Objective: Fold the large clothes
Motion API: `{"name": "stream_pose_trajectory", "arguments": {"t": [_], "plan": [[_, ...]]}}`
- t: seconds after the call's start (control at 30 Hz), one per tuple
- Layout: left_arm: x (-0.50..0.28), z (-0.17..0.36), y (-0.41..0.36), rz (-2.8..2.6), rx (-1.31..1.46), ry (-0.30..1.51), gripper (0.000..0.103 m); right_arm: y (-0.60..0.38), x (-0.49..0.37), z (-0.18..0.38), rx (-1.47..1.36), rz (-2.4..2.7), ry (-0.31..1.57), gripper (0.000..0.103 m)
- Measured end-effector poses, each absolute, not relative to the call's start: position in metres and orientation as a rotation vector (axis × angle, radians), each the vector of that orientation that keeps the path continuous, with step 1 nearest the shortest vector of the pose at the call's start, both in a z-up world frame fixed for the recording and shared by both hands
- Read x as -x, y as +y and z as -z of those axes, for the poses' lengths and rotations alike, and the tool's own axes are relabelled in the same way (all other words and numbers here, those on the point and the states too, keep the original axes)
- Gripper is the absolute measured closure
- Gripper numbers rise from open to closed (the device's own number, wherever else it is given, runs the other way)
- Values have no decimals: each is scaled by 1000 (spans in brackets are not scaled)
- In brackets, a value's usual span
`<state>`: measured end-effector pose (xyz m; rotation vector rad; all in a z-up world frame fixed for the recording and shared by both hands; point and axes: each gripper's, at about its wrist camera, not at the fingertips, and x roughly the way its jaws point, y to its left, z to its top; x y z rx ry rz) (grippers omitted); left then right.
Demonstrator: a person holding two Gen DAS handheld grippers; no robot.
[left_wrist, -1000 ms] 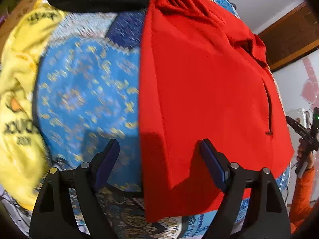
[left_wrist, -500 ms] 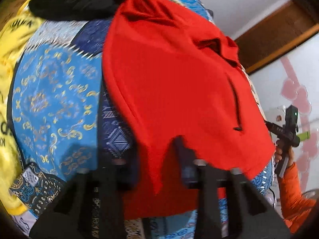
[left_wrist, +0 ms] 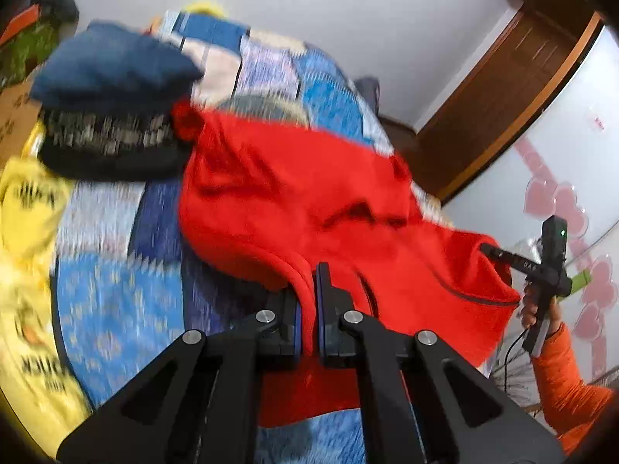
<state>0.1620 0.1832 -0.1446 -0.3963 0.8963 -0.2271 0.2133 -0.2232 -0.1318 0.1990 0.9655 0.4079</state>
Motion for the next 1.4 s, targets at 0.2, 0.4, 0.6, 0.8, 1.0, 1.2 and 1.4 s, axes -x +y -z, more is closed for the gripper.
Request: {"name": "stream_pose_trajectory", "arguments": {"t": [0.2, 0.4, 0.6, 0.8, 1.0, 1.2, 1.4], "plan": [[-227, 115, 209, 124, 412, 809, 99, -219, -270, 99, -200, -389, 879, 88], [-297, 121, 227, 20, 379, 809, 99, -208, -345, 105, -222, -350, 910, 88], [-350, 152, 238, -94, 302, 845, 99, -201, -401, 136, -236, -300, 988, 86], [-391, 201, 249, -140, 262, 952, 99, -217, -420, 144, -248, -198, 968, 85], [-402, 212, 230, -127, 145, 1024, 85, -238, -415, 135, -248, -156, 961, 85], [-379, 160, 212, -129, 99, 889, 32, -219, -394, 129, -167, -219, 962, 85], [-353, 120, 192, -91, 47, 807, 20, -175, -370, 129, -17, -314, 960, 84]]}}
